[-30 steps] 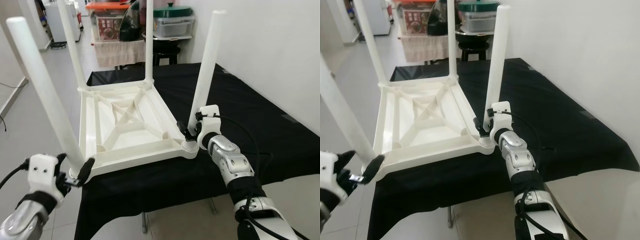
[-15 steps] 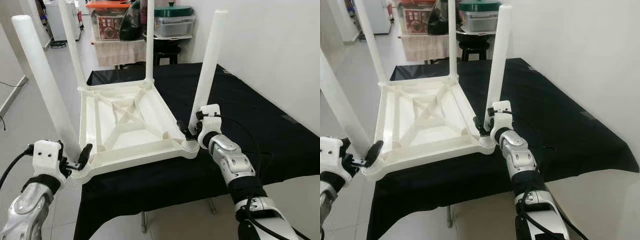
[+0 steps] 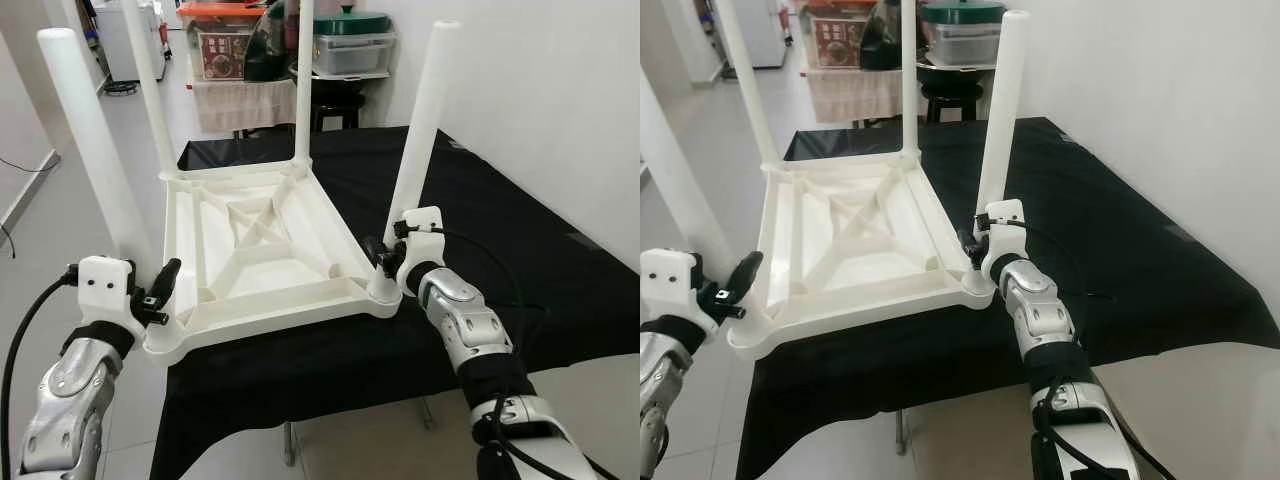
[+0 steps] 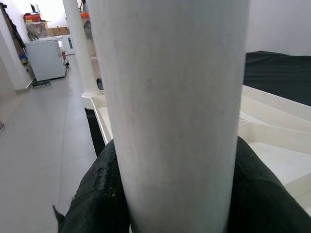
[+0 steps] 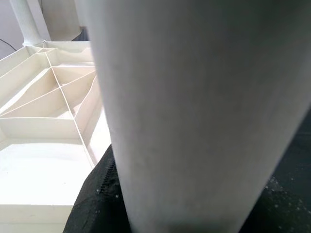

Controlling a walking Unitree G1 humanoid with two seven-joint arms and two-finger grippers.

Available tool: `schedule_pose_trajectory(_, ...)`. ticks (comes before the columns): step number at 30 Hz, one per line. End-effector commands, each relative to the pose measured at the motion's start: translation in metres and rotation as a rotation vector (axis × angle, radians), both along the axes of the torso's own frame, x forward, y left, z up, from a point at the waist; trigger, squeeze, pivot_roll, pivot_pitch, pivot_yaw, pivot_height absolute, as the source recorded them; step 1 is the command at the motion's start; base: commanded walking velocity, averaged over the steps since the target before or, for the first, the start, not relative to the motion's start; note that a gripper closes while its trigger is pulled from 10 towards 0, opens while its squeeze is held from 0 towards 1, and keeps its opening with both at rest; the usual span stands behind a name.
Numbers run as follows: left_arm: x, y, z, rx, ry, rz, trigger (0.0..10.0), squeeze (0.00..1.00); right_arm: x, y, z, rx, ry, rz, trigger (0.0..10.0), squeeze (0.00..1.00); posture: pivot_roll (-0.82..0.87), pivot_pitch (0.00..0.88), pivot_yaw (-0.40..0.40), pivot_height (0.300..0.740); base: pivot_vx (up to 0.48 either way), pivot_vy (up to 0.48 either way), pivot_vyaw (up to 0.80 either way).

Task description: Building children table

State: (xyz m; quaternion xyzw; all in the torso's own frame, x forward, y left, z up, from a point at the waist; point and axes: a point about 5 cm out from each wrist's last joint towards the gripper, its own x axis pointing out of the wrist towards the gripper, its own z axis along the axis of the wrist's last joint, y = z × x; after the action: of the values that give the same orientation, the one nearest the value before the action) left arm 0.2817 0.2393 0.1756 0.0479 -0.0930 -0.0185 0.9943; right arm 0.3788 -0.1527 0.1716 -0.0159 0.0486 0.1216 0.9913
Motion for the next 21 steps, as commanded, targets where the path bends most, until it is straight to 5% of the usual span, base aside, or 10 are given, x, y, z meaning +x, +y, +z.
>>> schedule_pose_trajectory(1,0.003,-0.002,0.0,0.023,-0.002,-0.008,0.0,0.0,-0.002,-0.001,0.002,0.006,-0.018,-0.001,0.0,0.0,0.05,0.0,-0.045,0.74,0.0,0.0,0.0)
schedule_pose_trajectory(16,0.014,-0.023,0.013,-0.008,-0.029,-0.181,0.0,0.0,-0.016,-0.033,0.001,-0.006,-0.034,-0.148,0.0,0.0,0.03,0.0,-0.04,0.74,0.0,0.0,0.0)
schedule_pose_trajectory(21,0.021,-0.042,0.048,-0.005,-0.114,-0.349,0.0,0.0,-0.019,-0.049,0.008,-0.001,-0.057,-0.247,0.0,0.0,0.03,0.0,-0.036,0.74,0.0,0.0,0.0)
